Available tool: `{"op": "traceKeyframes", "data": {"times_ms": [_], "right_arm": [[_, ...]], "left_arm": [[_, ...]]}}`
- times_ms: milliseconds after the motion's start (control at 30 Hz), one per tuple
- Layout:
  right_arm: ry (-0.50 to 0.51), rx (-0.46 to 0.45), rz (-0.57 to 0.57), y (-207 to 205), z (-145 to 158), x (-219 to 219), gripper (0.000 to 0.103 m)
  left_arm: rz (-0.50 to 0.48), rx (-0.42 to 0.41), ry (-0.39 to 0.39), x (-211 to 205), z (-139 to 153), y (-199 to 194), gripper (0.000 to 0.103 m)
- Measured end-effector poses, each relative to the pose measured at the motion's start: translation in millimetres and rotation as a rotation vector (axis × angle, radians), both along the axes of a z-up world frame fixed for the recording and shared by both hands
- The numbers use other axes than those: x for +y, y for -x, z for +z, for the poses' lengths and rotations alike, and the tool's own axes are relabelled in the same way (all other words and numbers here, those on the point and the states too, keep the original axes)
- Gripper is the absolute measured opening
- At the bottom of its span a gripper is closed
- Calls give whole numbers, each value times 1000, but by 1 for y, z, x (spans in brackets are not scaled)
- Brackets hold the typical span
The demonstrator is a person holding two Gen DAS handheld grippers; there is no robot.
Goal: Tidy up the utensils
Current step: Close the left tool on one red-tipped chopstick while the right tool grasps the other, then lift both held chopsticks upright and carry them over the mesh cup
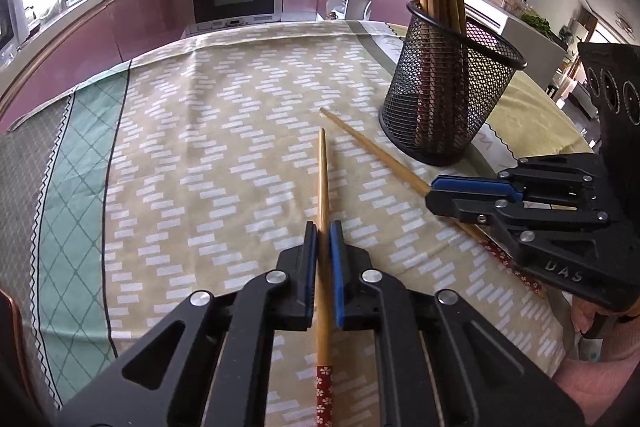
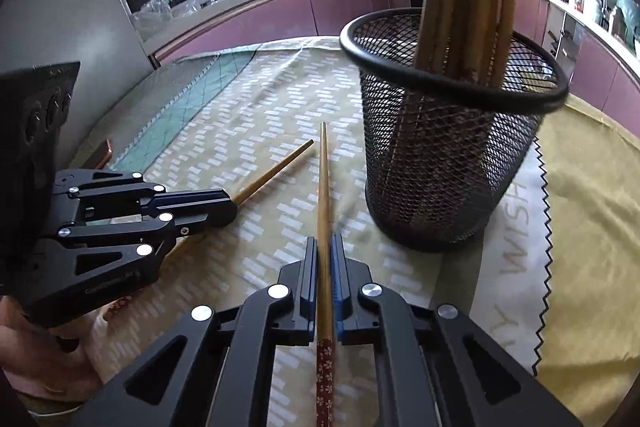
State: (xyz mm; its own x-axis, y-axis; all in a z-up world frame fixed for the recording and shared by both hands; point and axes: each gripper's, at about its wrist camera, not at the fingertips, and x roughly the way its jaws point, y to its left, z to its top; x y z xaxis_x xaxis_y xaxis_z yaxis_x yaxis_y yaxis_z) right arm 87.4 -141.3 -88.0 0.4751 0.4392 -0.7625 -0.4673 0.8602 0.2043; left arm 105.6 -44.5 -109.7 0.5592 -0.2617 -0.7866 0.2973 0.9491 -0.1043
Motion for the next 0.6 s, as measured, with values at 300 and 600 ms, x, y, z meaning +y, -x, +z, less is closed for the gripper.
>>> {"op": "traceKeyframes", "data": {"times_ms": [300,600], "right_arm": [[-123,-36,32,14,23,-12,6],[-204,-69,50,22,42,-18,6]], "left_arm": [[3,-35,42,8,18,7,8],[-5,-72,93,10,39,15,8]]}}
